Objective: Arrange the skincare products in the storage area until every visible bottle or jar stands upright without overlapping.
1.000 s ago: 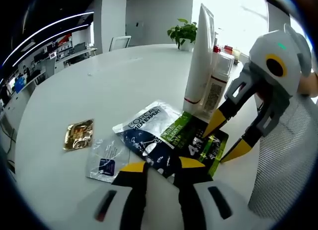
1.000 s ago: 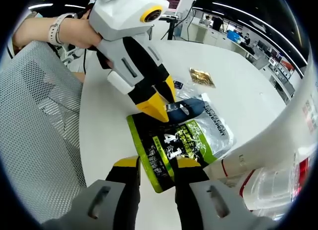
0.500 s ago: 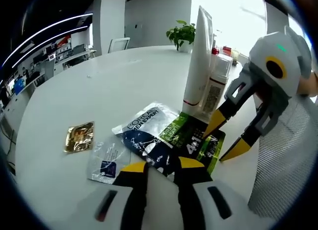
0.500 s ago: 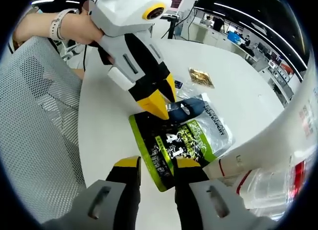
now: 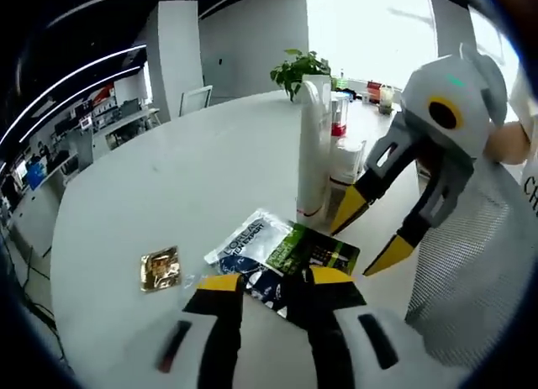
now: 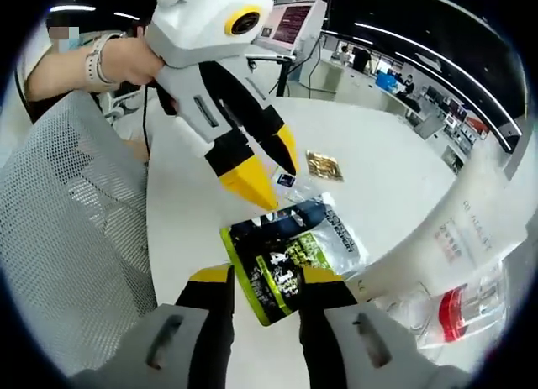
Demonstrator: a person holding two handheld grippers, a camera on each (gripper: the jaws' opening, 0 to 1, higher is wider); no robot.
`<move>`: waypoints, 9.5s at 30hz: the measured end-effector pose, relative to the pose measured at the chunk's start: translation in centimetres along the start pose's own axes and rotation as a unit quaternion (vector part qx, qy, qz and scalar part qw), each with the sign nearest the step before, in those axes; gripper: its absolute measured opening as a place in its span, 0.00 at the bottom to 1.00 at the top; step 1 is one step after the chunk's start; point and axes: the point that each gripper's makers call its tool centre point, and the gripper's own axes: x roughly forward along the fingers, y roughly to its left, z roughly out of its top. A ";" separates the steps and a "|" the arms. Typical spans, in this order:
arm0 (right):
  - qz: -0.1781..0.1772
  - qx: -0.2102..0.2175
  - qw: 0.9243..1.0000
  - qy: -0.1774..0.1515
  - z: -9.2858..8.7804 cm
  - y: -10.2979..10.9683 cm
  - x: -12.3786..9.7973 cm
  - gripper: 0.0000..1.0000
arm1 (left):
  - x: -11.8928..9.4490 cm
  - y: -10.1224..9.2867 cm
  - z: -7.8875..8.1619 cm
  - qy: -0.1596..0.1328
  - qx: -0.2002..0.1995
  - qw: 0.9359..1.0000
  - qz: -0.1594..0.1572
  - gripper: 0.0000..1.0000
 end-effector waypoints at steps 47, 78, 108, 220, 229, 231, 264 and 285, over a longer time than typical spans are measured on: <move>-0.175 0.182 0.966 -0.061 -2.6 -3.6 -11.8 0.96 | -9.3 -2.0 -0.2 -0.044 -0.079 0.994 0.052 0.99; -0.196 0.196 0.959 -0.055 -1.7 -3.2 -11.2 1.00 | -3.1 4.4 -3.9 0.027 -0.041 0.998 0.032 0.95; -0.201 0.206 0.956 -0.059 -2.0 -4.8 -10.5 1.00 | 4.2 7.3 -5.9 0.159 -0.007 0.987 -0.021 0.60; -0.190 0.207 0.959 -0.045 -3.1 -3.6 -10.1 1.00 | 1.3 0.9 -9.7 0.275 0.266 0.903 -0.196 0.40; -0.191 0.207 0.958 -0.048 -3.0 -3.7 -10.3 1.00 | 1.2 0.9 -9.9 0.269 0.248 0.910 -0.197 0.48; -0.191 0.207 0.959 -0.046 -3.1 -3.7 -10.2 1.00 | 1.1 0.6 -9.9 0.264 0.247 0.911 -0.200 0.49; -0.192 0.195 0.961 -0.044 -2.5 -4.3 -10.5 1.00 | -1.6 -0.5 -3.2 0.105 0.121 0.979 -0.125 0.93; -0.189 0.196 0.961 -0.044 -2.7 -4.1 -10.6 1.00 | -4.9 0.8 -1.3 0.010 0.042 0.998 -0.049 0.99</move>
